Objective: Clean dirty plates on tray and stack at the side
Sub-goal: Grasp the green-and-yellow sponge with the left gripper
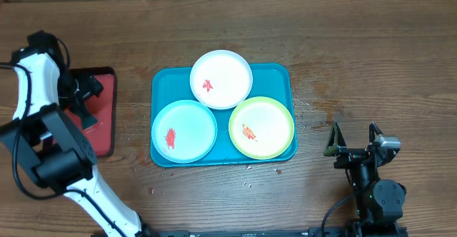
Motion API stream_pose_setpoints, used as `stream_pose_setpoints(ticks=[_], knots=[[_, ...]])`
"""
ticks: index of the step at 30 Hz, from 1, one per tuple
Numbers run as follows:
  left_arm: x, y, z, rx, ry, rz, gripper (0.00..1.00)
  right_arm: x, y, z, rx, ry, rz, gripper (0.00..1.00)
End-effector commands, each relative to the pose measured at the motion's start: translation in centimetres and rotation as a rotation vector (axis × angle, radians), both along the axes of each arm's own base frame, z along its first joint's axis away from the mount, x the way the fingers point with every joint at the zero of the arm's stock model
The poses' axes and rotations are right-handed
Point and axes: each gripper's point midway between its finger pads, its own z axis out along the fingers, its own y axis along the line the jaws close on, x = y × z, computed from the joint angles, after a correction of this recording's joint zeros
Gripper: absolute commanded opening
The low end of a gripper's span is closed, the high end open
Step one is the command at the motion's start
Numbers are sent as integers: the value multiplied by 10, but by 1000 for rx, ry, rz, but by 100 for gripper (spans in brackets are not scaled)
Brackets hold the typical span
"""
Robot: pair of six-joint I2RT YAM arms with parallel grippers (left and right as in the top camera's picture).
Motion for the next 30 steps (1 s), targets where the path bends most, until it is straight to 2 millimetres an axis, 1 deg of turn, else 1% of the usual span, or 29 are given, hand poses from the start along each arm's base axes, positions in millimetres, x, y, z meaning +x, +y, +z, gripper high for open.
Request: stream_pose_setpoints(ticks=[1,7,9,13,14,15,16,18,19,20,21,22,23,24,30], knots=[[3,11,-16,-4,8,8,100,0,-2,-3,-4,0,-8,100],[7,15,-35,-8,15,-7,99,0,-2,-3,-4,0,-8,100],[5,15,-41,-14,27,-5,91,0,-2,-3,-4,0,-8,100],[-1,16,-55,-35,59,5,61,0,-2,-3,-4,0,-8,100],[-2,16,-58,-41,67,7,56,0,-2,-3,-4,0,-8,100],[-3,16,-62,-45,75,8,40,0,-2,-3,-4,0,-8,100],[-4,15,-64,-47,81,8,27,0,-2,-3,-4,0,-8,100],[-4,15,-64,-48,82,8,8,0,-2,-3,-4,0,-8,100],[-5,15,-64,-49,84,8,4,0,-2,-3,-4,0,-8,100],[-6,14,-64,-51,88,8,4,0,-2,-3,-4,0,-8,100],[-8,13,-64,-55,96,8,11,0,-2,-3,-4,0,-8,100],[-11,12,-64,-61,108,8,37,0,-2,-3,-4,0,-8,100],[-14,10,-64,-68,120,8,80,0,-2,-3,-4,0,-8,100],[-17,8,-63,-75,133,8,100,0,-2,-3,-4,0,-8,100],[-42,-6,-58,-135,237,8,100,0,-2,-3,-4,0,-8,100]])
